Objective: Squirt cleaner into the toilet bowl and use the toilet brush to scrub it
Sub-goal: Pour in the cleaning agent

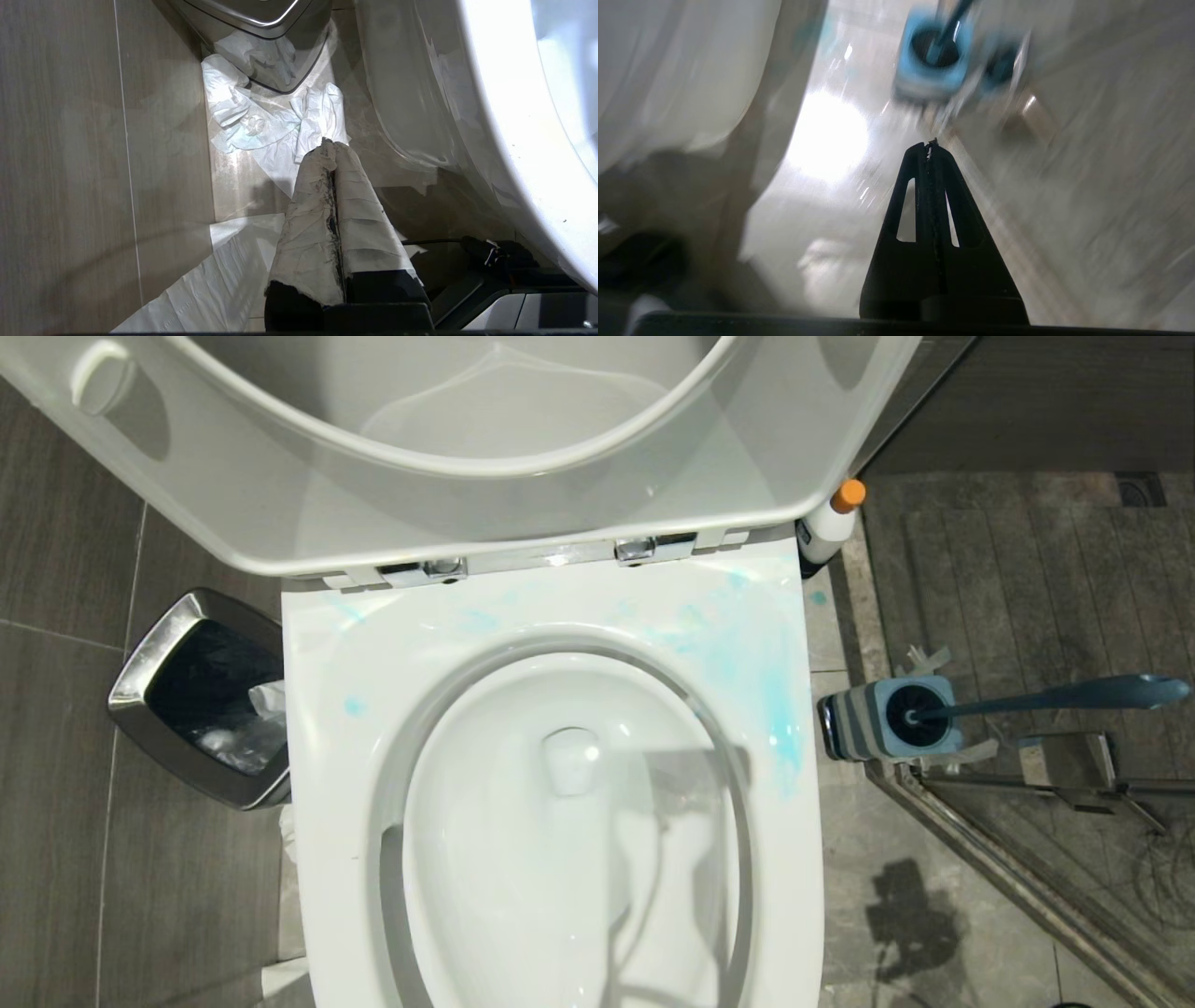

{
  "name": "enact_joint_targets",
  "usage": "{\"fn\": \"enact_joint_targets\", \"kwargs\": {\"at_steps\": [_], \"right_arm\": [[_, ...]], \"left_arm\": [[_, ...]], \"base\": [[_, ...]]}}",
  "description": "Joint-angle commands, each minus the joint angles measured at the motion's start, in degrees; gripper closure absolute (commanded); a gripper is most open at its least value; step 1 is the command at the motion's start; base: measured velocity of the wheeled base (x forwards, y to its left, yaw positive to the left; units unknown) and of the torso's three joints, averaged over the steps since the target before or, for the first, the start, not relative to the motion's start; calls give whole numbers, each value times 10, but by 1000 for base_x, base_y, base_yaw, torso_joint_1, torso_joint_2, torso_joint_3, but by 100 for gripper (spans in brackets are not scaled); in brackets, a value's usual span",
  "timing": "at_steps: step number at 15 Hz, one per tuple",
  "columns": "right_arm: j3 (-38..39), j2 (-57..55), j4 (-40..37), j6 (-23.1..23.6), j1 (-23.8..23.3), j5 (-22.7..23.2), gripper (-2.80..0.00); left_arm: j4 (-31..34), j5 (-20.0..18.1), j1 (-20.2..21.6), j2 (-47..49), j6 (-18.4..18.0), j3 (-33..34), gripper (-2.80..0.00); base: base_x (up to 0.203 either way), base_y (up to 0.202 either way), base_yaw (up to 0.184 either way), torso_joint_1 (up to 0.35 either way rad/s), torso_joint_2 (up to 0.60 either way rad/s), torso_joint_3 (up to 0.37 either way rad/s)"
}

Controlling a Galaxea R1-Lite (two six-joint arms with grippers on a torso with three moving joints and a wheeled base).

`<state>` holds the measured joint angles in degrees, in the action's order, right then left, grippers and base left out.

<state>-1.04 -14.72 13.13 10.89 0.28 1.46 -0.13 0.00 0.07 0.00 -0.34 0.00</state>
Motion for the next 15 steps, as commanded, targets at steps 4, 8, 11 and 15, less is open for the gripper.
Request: {"fn": "enact_joint_targets", "kwargs": {"at_steps": [4,8,11,15], "right_arm": [[10,148,-127,-24,-4,5,0],[10,147,-131,-26,-4,4,0],[10,147,-131,-28,-3,3,0],[10,146,-133,-67,-4,-4,0]], "left_arm": [[0,0,0,0,1,0,0],[0,0,0,0,0,0,0],[0,0,0,0,0,0,0],[0,0,0,0,1,0,0]], "base": [[0,0,0,0,0,0],[0,0,0,0,0,0],[0,0,0,0,0,0],[0,0,0,0,0,0]]}}
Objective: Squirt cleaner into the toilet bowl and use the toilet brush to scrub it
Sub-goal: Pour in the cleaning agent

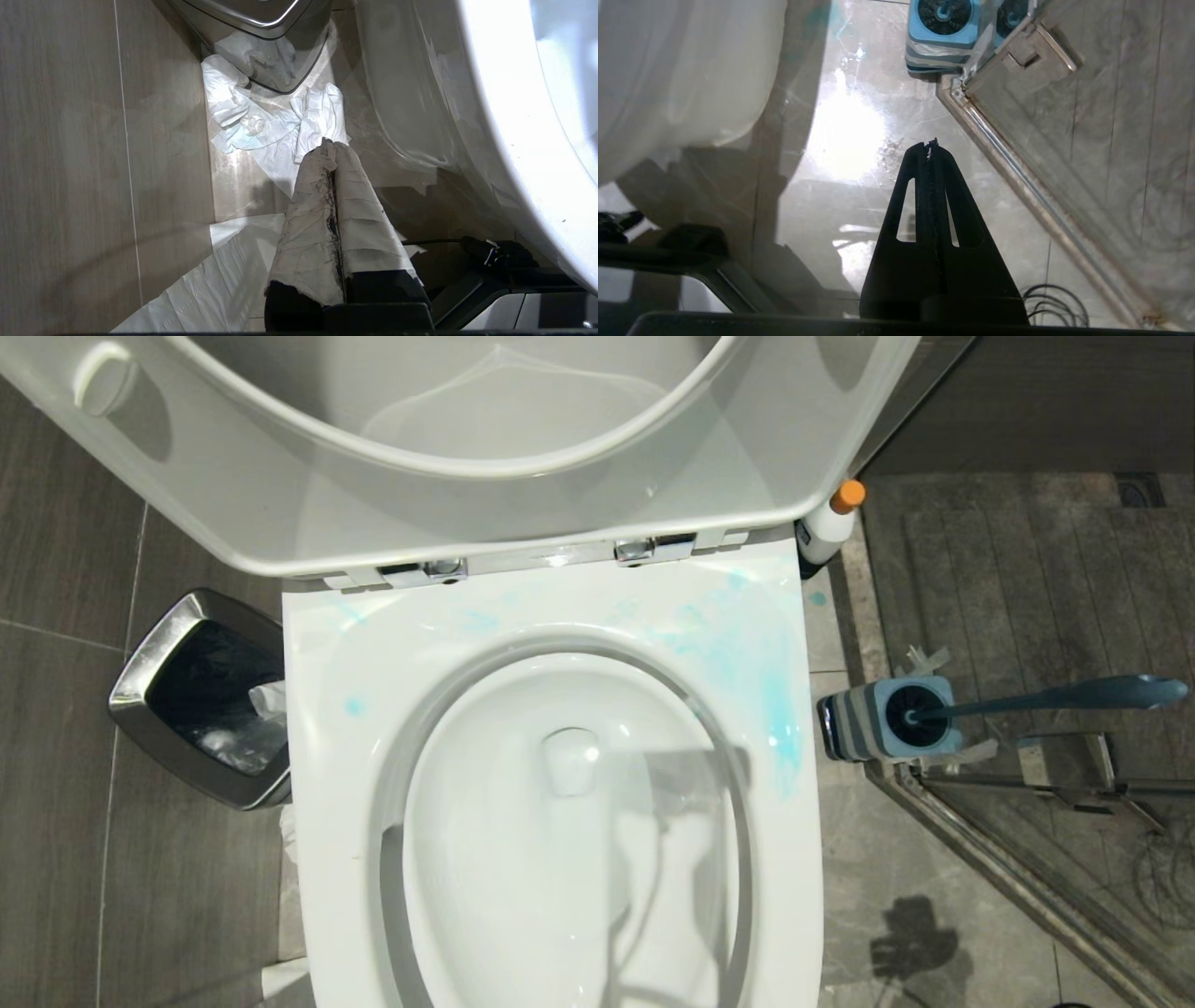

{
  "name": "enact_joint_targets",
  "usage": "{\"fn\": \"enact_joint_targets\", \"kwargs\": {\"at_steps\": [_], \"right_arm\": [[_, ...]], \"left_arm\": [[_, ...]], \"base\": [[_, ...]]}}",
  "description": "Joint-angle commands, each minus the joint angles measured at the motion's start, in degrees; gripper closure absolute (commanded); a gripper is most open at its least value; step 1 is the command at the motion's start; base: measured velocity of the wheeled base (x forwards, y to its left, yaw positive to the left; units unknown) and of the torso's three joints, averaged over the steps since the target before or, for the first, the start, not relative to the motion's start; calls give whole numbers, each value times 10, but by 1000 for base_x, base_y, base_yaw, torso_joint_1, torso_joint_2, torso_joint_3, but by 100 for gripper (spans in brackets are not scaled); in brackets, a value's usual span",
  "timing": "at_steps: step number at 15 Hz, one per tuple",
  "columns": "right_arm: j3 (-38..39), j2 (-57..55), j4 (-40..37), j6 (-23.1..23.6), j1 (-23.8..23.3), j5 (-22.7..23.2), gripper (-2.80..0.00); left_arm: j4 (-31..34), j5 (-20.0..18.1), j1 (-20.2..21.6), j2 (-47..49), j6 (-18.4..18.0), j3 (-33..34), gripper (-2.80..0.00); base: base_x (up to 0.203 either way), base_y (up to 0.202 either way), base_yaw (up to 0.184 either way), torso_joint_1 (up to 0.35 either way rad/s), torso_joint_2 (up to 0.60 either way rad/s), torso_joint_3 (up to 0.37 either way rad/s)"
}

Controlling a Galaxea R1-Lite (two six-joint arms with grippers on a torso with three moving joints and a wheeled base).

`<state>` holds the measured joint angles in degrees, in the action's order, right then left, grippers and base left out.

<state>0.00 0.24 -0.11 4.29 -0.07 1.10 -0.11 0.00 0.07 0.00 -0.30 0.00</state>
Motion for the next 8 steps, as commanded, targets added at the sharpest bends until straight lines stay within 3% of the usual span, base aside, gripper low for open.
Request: {"fn": "enact_joint_targets", "kwargs": {"at_steps": [1,8], "right_arm": [[0,-2,0,-2,0,0,0],[0,-2,0,3,1,0,0]], "left_arm": [[-1,0,0,0,0,0,0],[-1,0,0,0,-2,0,0]], "base": [[0,0,0,0,0,0],[0,0,0,0,0,0]]}}
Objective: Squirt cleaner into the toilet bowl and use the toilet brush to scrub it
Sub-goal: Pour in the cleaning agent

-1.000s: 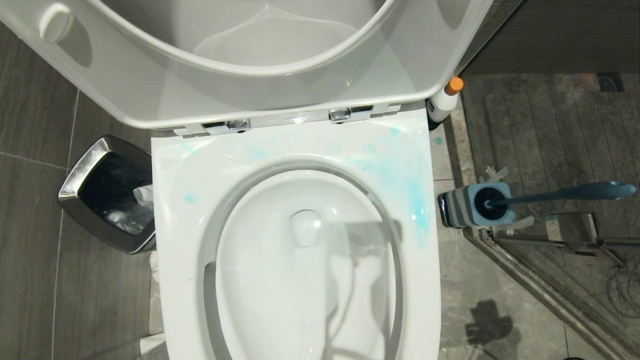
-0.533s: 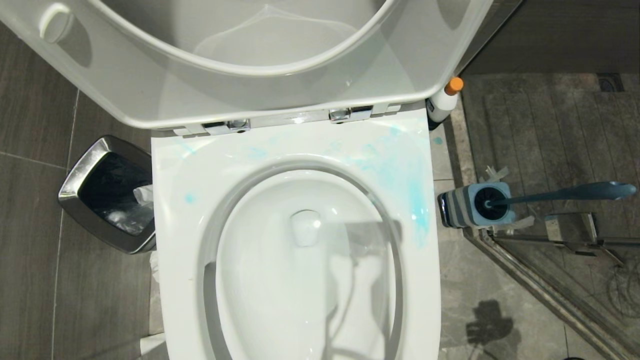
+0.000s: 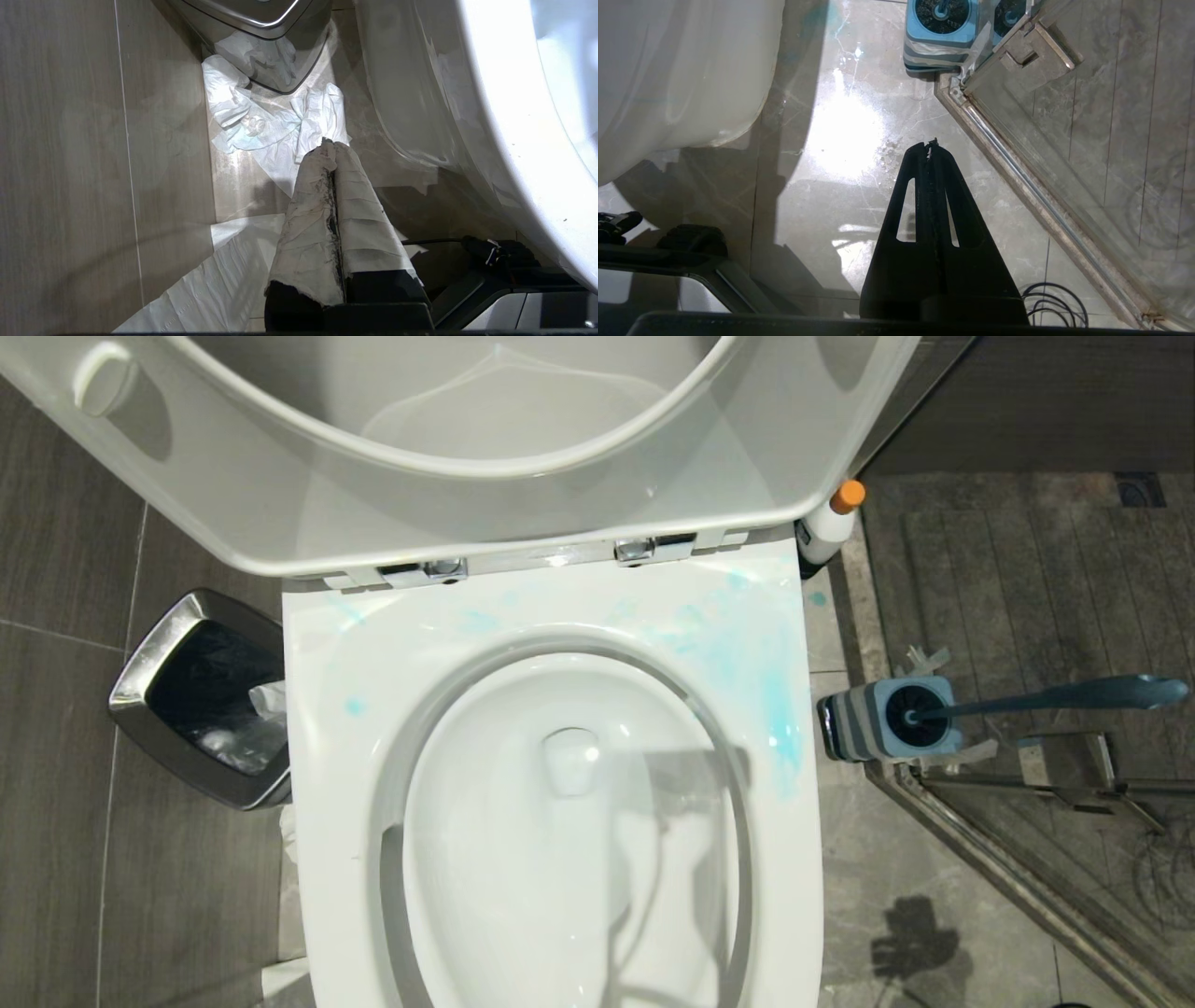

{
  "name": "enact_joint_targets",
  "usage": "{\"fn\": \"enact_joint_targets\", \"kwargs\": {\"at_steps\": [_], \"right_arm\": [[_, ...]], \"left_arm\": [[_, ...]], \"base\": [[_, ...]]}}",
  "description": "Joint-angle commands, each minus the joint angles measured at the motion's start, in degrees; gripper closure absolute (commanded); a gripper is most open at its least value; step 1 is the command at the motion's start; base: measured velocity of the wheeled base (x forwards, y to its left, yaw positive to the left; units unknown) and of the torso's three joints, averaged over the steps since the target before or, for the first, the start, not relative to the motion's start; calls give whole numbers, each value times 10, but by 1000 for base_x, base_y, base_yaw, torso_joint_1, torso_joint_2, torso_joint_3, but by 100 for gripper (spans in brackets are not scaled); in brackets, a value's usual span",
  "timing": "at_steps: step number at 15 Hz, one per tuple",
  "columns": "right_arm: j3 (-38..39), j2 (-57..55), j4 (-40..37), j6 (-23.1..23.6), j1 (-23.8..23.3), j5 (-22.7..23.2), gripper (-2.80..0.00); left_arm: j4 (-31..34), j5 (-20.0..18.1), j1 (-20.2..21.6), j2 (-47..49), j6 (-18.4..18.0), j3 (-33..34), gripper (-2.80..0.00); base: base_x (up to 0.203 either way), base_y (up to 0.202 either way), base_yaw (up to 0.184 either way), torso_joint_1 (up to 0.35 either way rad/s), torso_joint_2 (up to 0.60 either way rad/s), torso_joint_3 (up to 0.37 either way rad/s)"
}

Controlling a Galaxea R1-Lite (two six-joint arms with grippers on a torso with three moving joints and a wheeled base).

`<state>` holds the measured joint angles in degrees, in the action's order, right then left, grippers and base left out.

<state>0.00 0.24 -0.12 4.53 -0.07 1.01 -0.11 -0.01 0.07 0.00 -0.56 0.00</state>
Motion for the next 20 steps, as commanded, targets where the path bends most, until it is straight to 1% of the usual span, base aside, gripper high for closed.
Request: {"fn": "enact_joint_targets", "kwargs": {"at_steps": [1,11,17,20], "right_arm": [[0,-2,1,0,0,0,0],[-1,-3,-1,-1,0,2,0],[-1,-2,-1,0,0,7,0],[-1,-2,-1,-1,0,7,0]], "left_arm": [[-1,1,0,1,0,0,0],[0,0,0,0,-2,0,0],[0,1,0,0,-1,0,0],[-1,0,0,0,-1,0,0]], "base": [[0,0,0,0,0,0],[0,0,0,0,0,-23],[0,0,0,2,3,-156],[0,0,0,4,3,-69]]}}
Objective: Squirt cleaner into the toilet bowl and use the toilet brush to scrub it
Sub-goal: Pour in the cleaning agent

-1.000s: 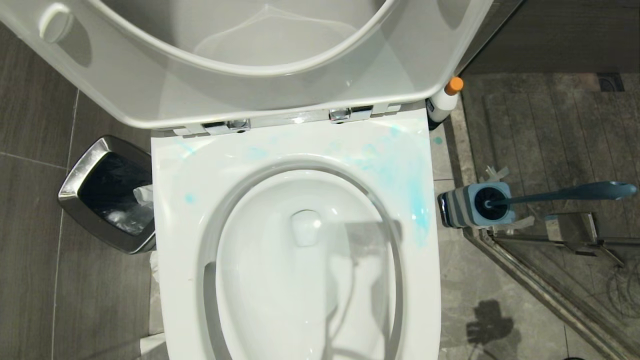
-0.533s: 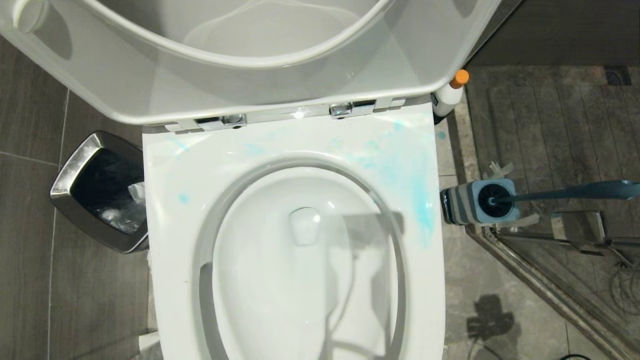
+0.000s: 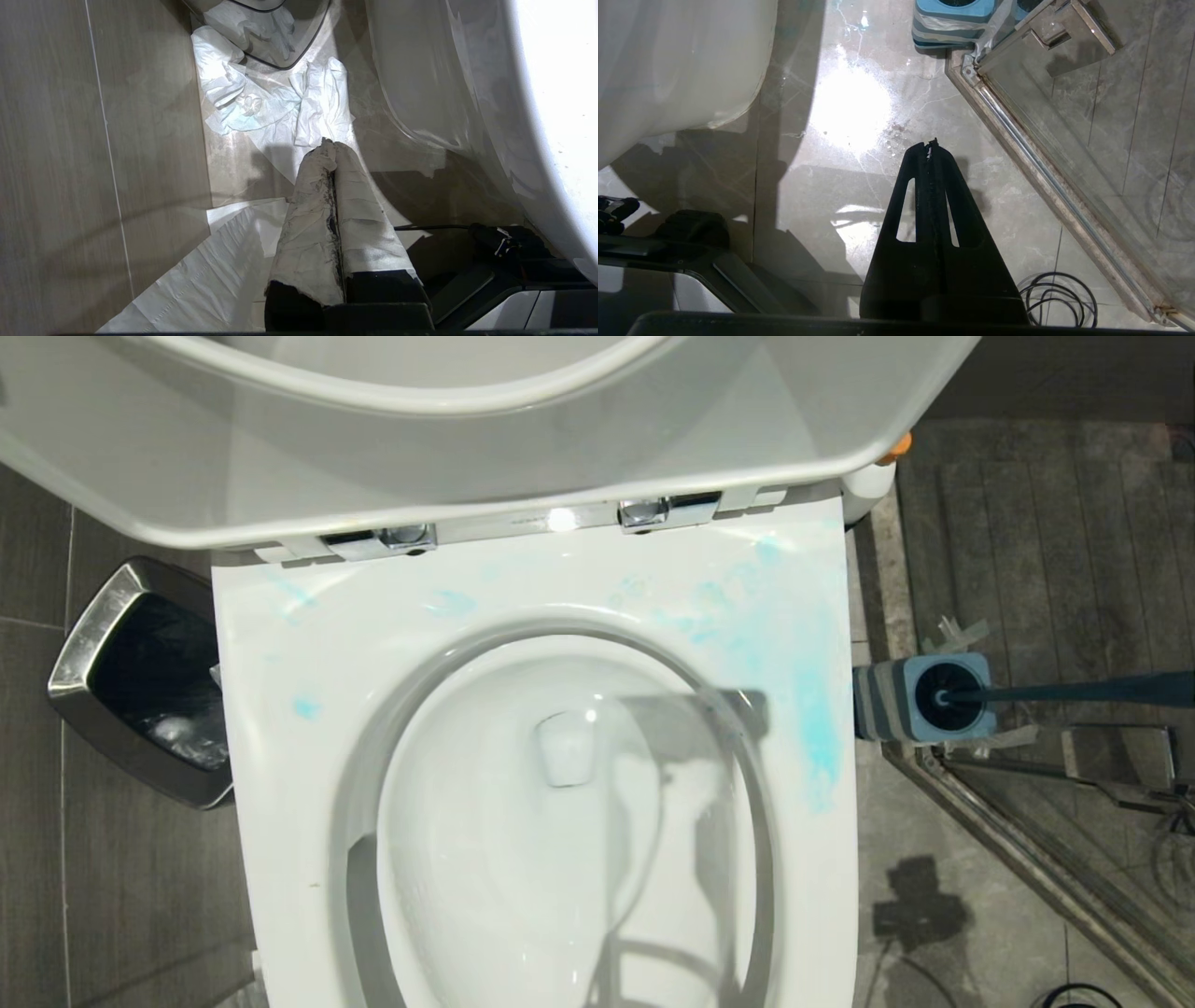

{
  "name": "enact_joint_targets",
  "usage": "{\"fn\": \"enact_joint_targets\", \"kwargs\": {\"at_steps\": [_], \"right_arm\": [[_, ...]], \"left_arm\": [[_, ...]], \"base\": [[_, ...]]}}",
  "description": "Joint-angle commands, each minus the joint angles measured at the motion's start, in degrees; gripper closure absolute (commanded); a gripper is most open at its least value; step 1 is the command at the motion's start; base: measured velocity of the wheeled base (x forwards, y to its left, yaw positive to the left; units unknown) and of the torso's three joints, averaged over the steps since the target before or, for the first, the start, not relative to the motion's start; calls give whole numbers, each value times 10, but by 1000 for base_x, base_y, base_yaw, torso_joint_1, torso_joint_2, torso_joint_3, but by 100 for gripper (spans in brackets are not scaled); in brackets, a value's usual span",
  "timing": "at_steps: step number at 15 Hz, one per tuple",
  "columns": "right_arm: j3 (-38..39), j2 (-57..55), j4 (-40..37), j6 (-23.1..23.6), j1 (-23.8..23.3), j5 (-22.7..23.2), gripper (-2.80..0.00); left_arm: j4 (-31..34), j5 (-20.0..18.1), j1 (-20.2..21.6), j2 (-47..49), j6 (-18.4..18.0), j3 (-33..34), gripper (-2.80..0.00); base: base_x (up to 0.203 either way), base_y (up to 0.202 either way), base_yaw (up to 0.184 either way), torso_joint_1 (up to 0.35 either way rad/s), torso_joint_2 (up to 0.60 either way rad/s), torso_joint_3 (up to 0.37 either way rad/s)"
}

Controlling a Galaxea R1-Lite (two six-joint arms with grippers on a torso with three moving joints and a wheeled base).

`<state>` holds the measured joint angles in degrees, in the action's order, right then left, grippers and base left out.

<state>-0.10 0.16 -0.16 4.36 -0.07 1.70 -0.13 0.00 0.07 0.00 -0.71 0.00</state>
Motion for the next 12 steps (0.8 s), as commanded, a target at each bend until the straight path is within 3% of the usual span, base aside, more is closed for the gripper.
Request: {"fn": "enact_joint_targets", "kwargs": {"at_steps": [1,5,8,12], "right_arm": [[-2,-2,0,1,0,1,0],[-121,-44,-53,1,0,10,0],[-229,-222,-64,2,0,11,0],[-367,-504,24,20,0,10,0]], "left_arm": [[0,0,0,0,0,0,0],[0,0,0,0,1,0,0],[0,0,0,0,1,0,0],[0,0,0,0,3,0,0]], "base": [[0,0,0,0,0,0],[0,0,0,0,0,0],[0,0,0,0,0,0],[0,0,0,0,0,0]]}}
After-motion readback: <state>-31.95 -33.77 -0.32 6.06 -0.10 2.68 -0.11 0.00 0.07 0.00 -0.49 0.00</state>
